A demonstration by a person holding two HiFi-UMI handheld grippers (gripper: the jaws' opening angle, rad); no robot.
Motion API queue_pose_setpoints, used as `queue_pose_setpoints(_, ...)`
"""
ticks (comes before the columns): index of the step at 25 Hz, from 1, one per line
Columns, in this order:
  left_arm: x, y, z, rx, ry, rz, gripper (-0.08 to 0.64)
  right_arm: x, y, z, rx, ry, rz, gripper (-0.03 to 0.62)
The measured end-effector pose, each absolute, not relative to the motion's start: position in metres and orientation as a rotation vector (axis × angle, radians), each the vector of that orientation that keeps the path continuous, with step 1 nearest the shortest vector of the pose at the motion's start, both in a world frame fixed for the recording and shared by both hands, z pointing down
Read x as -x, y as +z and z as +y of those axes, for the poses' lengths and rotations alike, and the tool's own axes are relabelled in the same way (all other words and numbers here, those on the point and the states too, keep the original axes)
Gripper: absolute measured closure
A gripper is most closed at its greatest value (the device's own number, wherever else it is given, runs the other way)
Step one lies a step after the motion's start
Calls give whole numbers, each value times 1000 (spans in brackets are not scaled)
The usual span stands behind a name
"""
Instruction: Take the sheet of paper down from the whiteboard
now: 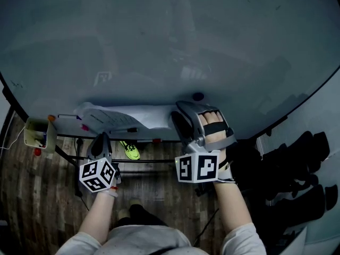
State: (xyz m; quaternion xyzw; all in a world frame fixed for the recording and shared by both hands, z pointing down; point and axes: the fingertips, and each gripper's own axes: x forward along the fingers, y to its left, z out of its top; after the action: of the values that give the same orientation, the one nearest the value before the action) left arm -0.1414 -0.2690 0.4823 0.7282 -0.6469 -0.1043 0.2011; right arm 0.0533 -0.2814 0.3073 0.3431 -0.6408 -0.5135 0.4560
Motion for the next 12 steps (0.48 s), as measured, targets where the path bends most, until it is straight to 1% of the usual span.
queue_pose_setpoints(8, 146, 483, -269, -2032, -297, -1810, 545, -63, 319, -293, -847, -1206, -1563, 428)
queue_pose_setpoints(9, 146, 483, -269, -2032, -297, -1809, 545, -63, 321, -294, -840, -1205, -1555, 437)
queue_pose_setpoints(11, 145, 483, -268, -2031, -296, -1808, 545, -63, 325, -294, -823, -1218, -1529, 484)
queue_pose_setpoints(12, 145, 483, -268, -2031, -297, -1807, 545, -63, 328, -294, -814, -1227, -1514, 498)
